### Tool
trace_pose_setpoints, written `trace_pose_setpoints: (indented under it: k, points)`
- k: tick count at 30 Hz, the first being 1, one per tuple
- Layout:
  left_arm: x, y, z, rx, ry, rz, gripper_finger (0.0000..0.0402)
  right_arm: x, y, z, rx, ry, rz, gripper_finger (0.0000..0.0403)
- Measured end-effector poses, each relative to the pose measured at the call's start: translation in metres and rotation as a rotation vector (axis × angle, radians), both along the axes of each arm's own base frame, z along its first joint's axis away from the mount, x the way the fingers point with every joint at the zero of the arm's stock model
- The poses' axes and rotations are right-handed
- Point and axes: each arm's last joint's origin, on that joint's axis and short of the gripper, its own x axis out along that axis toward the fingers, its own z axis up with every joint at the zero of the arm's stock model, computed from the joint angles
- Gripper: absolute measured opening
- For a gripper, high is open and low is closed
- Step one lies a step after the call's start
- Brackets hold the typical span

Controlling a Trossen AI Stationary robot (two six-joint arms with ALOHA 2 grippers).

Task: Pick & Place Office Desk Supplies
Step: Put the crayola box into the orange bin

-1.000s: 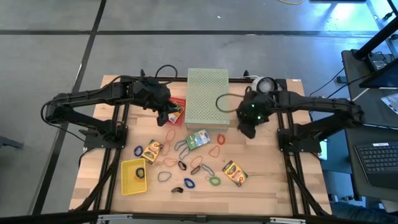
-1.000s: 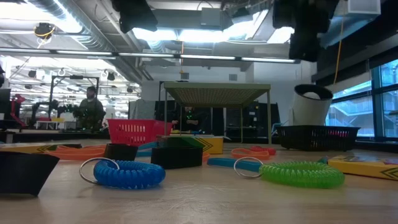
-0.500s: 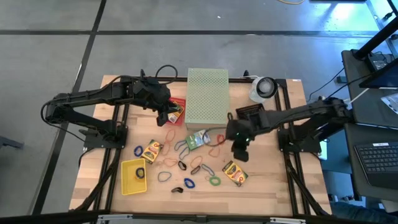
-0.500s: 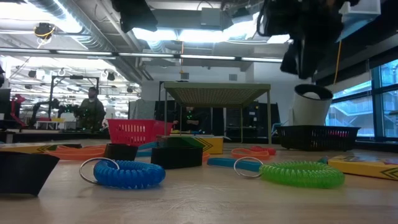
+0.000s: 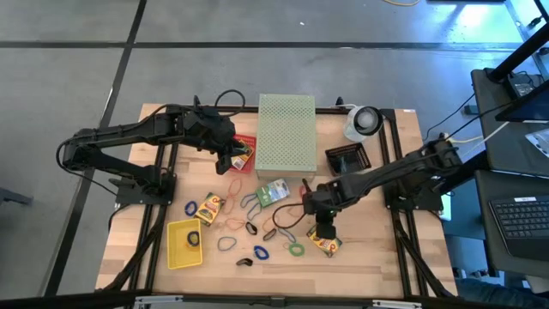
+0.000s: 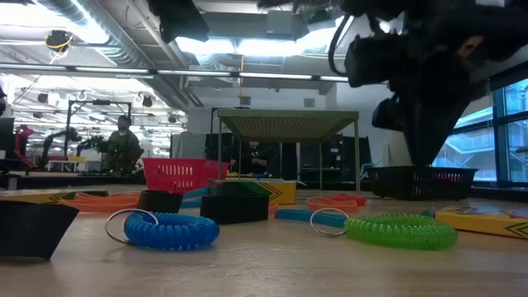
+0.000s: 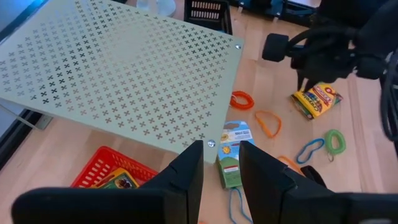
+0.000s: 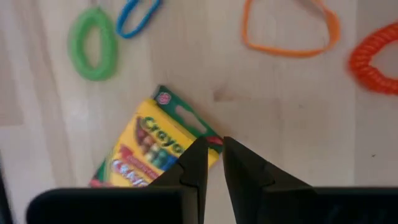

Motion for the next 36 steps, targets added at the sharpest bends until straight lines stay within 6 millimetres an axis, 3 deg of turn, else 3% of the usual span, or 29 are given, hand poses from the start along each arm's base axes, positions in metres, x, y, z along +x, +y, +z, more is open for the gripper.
trace_pose_setpoints:
  k: [19, 36]
  points:
    - [0.0, -0.001, -0.001, -0.023, 0.005, -0.028, 0.0097, 0.01, 0.008, -0.03, 0.047, 0.064, 0.055, 0.0051]
    - [0.0, -0.001, -0.001, -0.02, 0.006, -0.032, 0.0097, 0.01, 0.009, -0.031, 0.038, 0.058, 0.057, 0.0051]
